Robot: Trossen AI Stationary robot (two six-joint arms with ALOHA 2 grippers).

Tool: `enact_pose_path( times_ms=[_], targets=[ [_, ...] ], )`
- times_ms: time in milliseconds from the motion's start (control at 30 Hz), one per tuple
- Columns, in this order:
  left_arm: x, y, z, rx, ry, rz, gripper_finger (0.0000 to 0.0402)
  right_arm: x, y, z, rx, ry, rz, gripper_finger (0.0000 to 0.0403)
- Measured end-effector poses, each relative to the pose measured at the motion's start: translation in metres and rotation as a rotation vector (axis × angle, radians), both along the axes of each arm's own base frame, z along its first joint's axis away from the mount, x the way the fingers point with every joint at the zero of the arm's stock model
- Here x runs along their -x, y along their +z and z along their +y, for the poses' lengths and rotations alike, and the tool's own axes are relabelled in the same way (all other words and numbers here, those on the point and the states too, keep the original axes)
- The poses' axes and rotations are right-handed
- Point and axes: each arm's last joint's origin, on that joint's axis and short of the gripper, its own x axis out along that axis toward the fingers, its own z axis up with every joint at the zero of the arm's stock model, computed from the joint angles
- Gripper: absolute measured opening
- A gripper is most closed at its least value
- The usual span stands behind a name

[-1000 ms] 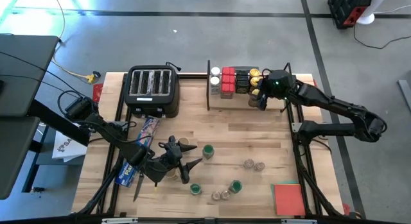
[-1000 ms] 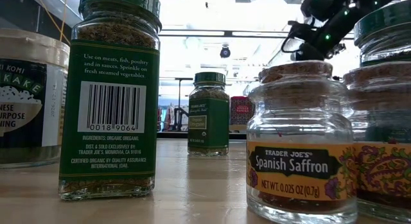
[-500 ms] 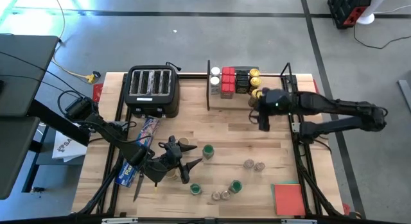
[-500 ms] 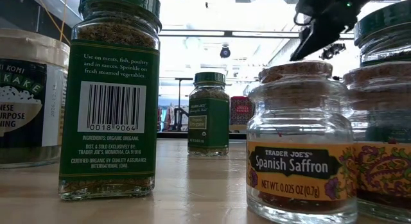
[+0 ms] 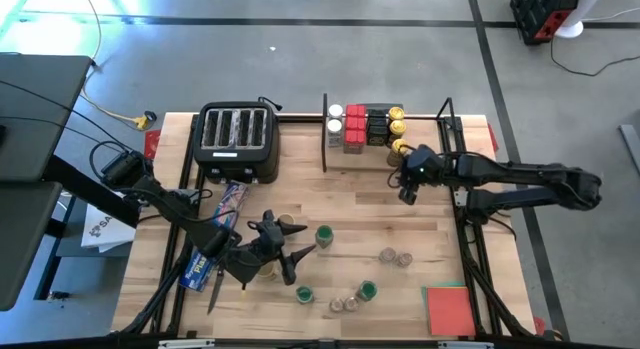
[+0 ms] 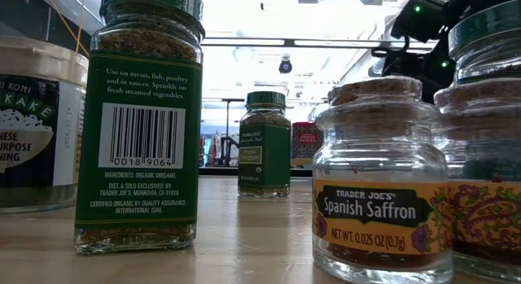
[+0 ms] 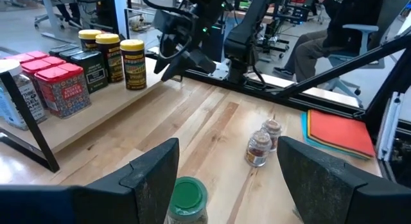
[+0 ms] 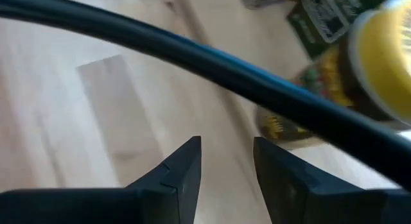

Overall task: Shelf spices
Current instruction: Put the yellow seasoning bottle on the shelf aligned with the other yellow seasoning bottle, then put the top right green seasoning bottle on the shelf

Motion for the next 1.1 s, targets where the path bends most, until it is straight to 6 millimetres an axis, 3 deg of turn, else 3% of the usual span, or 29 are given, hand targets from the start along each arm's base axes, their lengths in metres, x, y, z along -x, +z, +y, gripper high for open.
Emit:
enact_pose_path(
  times_ms=[533, 900, 1100],
  targets=[
    [-0.003, 0.0, 0.003, 0.009, -0.013, 0.006, 0.0259, 0.006, 0.002, -0.026, 0.116, 0.064, 0.041, 0.0135],
    [-0.003, 0.0, 0.003, 0.009, -0.014, 0.007, 0.0259, 0.009, 0.002, -0.031, 0.191, 0.036, 0.098, 0.0135],
    [-0.003, 0.0, 0.003, 0.01, -0.013, 0.005, 0.0259, 0.009, 0.011, -0.029, 0.134, -0.03, 0.096, 0.0135]
  ],
)
